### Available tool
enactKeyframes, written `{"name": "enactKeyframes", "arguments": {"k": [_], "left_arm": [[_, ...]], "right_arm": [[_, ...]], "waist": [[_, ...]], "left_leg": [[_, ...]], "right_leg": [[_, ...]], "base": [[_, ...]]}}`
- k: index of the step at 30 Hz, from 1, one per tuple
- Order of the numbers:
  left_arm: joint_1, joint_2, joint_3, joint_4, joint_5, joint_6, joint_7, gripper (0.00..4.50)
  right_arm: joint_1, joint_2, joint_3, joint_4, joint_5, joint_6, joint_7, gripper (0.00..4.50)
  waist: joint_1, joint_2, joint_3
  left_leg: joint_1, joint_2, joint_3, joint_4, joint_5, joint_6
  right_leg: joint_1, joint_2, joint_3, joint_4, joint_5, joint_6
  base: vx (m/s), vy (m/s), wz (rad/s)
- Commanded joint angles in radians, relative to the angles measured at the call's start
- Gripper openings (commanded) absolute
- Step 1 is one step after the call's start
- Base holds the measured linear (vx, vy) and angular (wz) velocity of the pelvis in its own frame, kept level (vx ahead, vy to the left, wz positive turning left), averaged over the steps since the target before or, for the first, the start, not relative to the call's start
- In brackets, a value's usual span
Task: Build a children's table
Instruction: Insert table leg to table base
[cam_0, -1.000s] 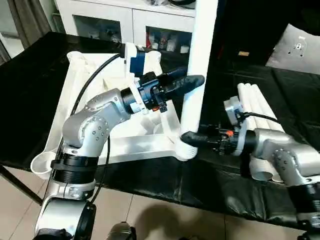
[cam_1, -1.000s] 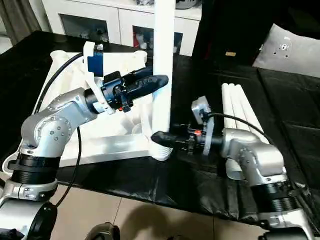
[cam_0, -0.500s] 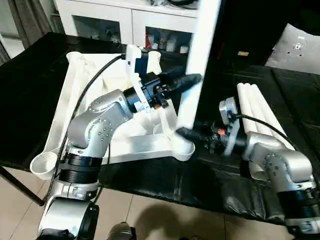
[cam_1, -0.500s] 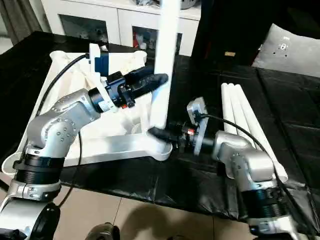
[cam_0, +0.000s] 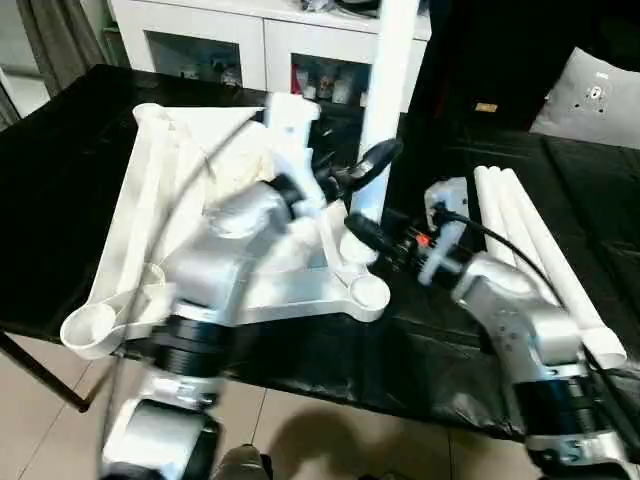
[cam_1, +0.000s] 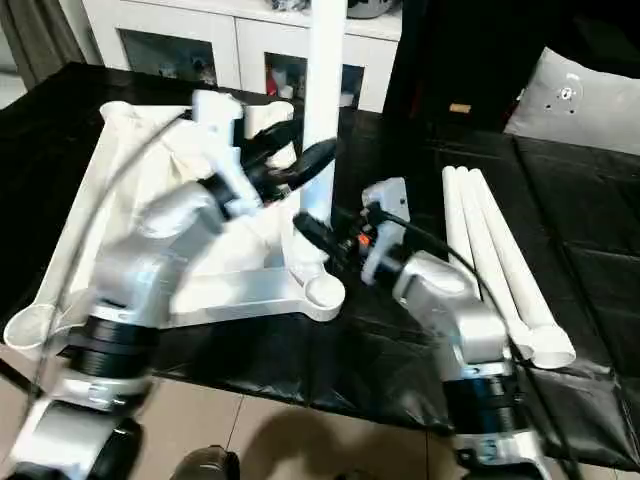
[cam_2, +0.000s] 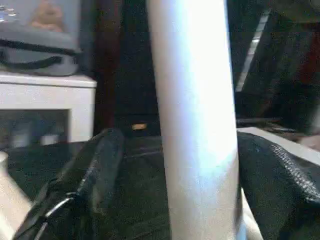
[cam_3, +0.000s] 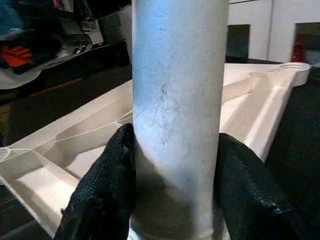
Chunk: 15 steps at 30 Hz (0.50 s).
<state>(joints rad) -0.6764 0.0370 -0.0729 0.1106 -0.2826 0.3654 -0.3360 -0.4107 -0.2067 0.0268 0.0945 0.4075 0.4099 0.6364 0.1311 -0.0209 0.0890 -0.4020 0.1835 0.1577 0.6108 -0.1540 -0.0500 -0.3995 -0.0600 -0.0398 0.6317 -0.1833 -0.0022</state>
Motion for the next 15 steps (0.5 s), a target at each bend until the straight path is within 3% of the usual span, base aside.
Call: {"name": "enactKeyframes", "arguments": {"k": [1, 3, 4, 5, 15], "left_arm": [[-0.008, -0.001, 0.021, 0.032, 0.025, 0.001, 0.039, 3.85], [-0.008, -0.007, 0.01, 0.029, 0.028, 0.001, 0.034, 3.85], [-0.006, -0.009, 0.007, 0.027, 0.03, 0.001, 0.034, 3.55], [-0.002, -0.017, 0.004, 0.022, 0.038, -0.001, 0.042, 3.48], [0.005, -0.047, 0.019, 0.013, 0.005, -0.001, 0.046, 3.48]], "right_arm": [[-0.016, 0.005, -0.012, -0.016, -0.004, -0.036, 0.001, 1.91], [-0.015, 0.011, -0.006, -0.01, -0.011, -0.045, -0.007, 1.91], [-0.014, 0.011, -0.005, -0.009, -0.012, -0.047, -0.006, 1.91], [-0.014, 0.015, -0.003, -0.003, -0.018, -0.056, -0.009, 1.91], [-0.017, 0.019, 0.006, 0.013, -0.033, -0.074, -0.007, 1.91]], "waist": [[-0.006, 0.003, -0.097], [-0.008, 0.004, -0.098], [-0.011, -0.004, -0.097], [-0.011, 0.0, -0.097], [-0.019, -0.001, -0.096]], "left_leg": [[0.025, 0.036, -0.005, -0.071, -0.194, -0.029], [0.025, 0.037, -0.006, -0.07, -0.194, -0.028], [0.025, 0.036, -0.004, -0.07, -0.197, -0.024], [0.025, 0.037, -0.005, -0.07, -0.196, -0.021], [0.024, 0.036, -0.004, -0.07, -0.196, -0.013]], "right_leg": [[0.048, -0.072, 0.036, -0.078, -0.176, -0.165], [0.048, -0.073, 0.036, -0.076, -0.164, -0.173], [0.048, -0.072, 0.035, -0.077, -0.163, -0.176], [0.048, -0.074, 0.035, -0.077, -0.167, -0.179], [0.047, -0.073, 0.035, -0.078, -0.176, -0.183]], "base": [[0.0, 0.0, 0.0], [0.0, 0.0, 0.0], [0.0, 0.0, 0.0], [0.0, 0.0, 0.0], [0.0, 0.0, 0.0]]}}
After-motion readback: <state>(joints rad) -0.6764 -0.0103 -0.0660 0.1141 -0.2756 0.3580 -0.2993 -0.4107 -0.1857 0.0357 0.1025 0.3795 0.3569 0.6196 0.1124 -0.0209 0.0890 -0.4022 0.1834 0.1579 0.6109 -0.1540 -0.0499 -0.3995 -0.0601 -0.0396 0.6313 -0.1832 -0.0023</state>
